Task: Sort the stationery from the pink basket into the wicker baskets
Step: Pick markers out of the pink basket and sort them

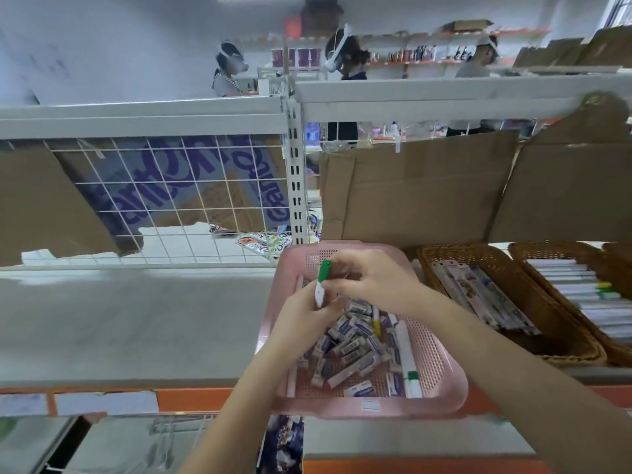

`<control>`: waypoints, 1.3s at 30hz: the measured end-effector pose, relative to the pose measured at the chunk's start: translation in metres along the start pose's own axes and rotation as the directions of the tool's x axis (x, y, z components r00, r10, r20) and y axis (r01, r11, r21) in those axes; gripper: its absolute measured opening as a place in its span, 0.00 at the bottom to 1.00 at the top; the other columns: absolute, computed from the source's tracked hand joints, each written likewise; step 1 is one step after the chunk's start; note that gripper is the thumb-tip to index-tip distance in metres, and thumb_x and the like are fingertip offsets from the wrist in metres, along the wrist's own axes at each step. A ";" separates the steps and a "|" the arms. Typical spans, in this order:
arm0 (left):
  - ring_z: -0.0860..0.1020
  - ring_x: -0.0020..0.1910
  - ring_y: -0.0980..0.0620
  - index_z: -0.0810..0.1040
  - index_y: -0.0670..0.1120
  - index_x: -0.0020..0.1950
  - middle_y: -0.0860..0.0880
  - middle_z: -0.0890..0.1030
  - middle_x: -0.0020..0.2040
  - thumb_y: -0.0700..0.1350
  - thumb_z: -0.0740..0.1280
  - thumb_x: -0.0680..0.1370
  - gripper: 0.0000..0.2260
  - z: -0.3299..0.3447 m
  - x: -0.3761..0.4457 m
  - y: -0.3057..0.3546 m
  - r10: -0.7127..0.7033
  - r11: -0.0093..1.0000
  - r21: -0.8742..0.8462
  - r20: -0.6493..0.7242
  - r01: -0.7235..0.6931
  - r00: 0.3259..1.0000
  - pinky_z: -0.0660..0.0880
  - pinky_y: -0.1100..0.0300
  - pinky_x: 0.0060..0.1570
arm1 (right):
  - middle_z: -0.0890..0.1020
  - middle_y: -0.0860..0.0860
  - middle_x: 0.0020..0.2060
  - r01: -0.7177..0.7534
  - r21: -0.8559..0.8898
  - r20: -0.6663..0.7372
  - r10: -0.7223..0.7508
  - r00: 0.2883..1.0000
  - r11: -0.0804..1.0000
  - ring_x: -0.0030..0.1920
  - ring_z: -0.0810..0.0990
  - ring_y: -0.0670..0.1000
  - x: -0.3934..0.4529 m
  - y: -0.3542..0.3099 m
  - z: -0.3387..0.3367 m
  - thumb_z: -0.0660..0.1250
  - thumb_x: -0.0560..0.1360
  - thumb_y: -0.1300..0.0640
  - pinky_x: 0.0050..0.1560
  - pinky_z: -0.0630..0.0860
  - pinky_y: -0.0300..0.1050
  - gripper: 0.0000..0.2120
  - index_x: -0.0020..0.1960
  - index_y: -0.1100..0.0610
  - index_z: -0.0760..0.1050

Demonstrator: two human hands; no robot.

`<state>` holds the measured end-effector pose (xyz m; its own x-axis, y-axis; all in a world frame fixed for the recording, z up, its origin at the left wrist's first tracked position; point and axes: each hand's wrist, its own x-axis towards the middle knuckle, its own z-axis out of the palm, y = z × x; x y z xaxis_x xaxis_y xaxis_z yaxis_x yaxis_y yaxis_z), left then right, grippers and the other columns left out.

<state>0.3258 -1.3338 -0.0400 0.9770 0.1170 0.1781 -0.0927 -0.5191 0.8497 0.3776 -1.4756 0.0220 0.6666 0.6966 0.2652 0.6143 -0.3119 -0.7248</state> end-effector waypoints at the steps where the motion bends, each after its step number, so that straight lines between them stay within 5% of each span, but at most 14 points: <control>1: 0.75 0.30 0.54 0.74 0.52 0.40 0.55 0.77 0.30 0.51 0.64 0.77 0.07 0.001 -0.001 -0.002 -0.015 0.999 -0.051 -0.012 0.014 1.000 0.71 0.57 0.35 | 0.84 0.51 0.45 0.006 -0.006 0.013 -0.006 1.000 1.000 0.46 0.81 0.46 0.001 -0.001 0.001 0.70 0.74 0.59 0.52 0.77 0.44 0.08 0.52 0.59 0.80; 5: 0.68 0.25 0.63 0.72 0.60 0.34 0.61 0.72 0.25 0.50 0.59 0.81 0.16 0.000 -0.010 -0.007 -0.024 0.994 -0.103 -0.063 0.018 0.998 0.64 0.69 0.27 | 0.84 0.47 0.45 -0.019 0.030 0.071 0.017 0.997 0.999 0.45 0.81 0.42 0.008 0.009 -0.006 0.70 0.74 0.58 0.48 0.77 0.34 0.06 0.51 0.54 0.80; 9: 0.64 0.27 0.58 0.65 0.53 0.31 0.58 0.66 0.25 0.51 0.59 0.81 0.18 -0.009 -0.016 -0.016 -0.056 0.993 -0.113 -0.120 0.043 0.991 0.63 0.59 0.32 | 0.83 0.48 0.48 -0.054 -0.264 0.059 0.072 0.996 0.963 0.48 0.80 0.45 0.030 0.045 -0.002 0.67 0.76 0.58 0.44 0.72 0.26 0.08 0.55 0.56 0.80; 14: 0.63 0.26 0.59 0.62 0.51 0.33 0.57 0.65 0.24 0.51 0.59 0.81 0.17 -0.019 -0.019 -0.019 -0.107 0.983 -0.163 -0.177 0.078 0.978 0.61 0.59 0.31 | 0.78 0.53 0.59 0.066 -0.540 0.251 0.086 0.964 0.839 0.56 0.76 0.53 0.062 0.079 0.042 0.62 0.78 0.60 0.54 0.74 0.47 0.14 0.64 0.55 0.73; 17: 0.63 0.26 0.57 0.64 0.51 0.33 0.58 0.65 0.24 0.50 0.59 0.81 0.16 -0.024 -0.019 -0.021 -0.119 0.972 -0.220 -0.184 0.078 0.976 0.62 0.62 0.29 | 0.74 0.53 0.61 0.202 -0.598 0.359 0.034 0.933 0.776 0.62 0.71 0.55 0.074 0.088 0.066 0.63 0.77 0.58 0.57 0.71 0.49 0.14 0.63 0.56 0.72; 21: 0.64 0.26 0.58 0.69 0.58 0.29 0.58 0.66 0.25 0.51 0.59 0.81 0.19 -0.028 -0.020 -0.023 -0.118 0.974 -0.215 -0.192 0.076 0.974 0.62 0.64 0.28 | 0.75 0.56 0.56 0.357 -0.708 0.401 -0.069 0.914 0.610 0.55 0.73 0.60 0.075 0.095 0.088 0.62 0.77 0.57 0.50 0.74 0.55 0.13 0.59 0.60 0.72; 25: 0.63 0.27 0.57 0.67 0.58 0.29 0.57 0.65 0.25 0.51 0.59 0.81 0.19 -0.029 -0.021 -0.025 -0.118 0.973 -0.219 -0.192 0.074 0.974 0.61 0.60 0.30 | 0.76 0.59 0.56 0.501 -0.727 0.440 -0.242 0.865 0.471 0.55 0.75 0.60 0.072 0.105 0.091 0.62 0.77 0.61 0.54 0.74 0.56 0.12 0.59 0.63 0.74; 32: 0.63 0.30 0.54 0.62 0.50 0.32 0.57 0.64 0.26 0.48 0.62 0.80 0.18 -0.025 -0.020 -0.023 -0.125 0.965 -0.252 -0.200 0.072 0.972 0.61 0.56 0.35 | 0.77 0.56 0.54 0.363 -0.591 0.174 -0.325 0.929 0.721 0.53 0.75 0.56 0.067 0.081 0.069 0.64 0.77 0.55 0.42 0.68 0.46 0.13 0.57 0.61 0.74; 35: 0.64 0.27 0.57 0.63 0.50 0.31 0.58 0.66 0.24 0.47 0.66 0.78 0.18 -0.027 -0.018 -0.019 -0.097 0.972 -0.231 -0.180 0.054 0.979 0.62 0.61 0.32 | 0.75 0.47 0.44 0.243 -0.416 -0.043 -0.285 0.957 0.876 0.44 0.73 0.49 0.058 0.056 0.046 0.65 0.77 0.56 0.41 0.67 0.40 0.09 0.53 0.60 0.75; 39: 0.69 0.30 0.56 0.69 0.45 0.35 0.50 0.72 0.29 0.47 0.68 0.76 0.13 -0.027 -0.014 -0.014 -0.067 0.978 -0.207 -0.176 0.029 0.982 0.66 0.63 0.34 | 0.78 0.43 0.41 0.126 -0.179 -0.100 -0.146 0.984 0.976 0.42 0.77 0.43 0.036 0.021 0.013 0.66 0.75 0.58 0.43 0.74 0.34 0.05 0.50 0.54 0.77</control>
<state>0.3079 -1.3052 -0.0414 0.9318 0.2988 0.2060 -0.1021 -0.3288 0.9389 0.4087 -1.4485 0.0077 0.6088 0.6666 0.4300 0.7592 -0.3324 -0.5596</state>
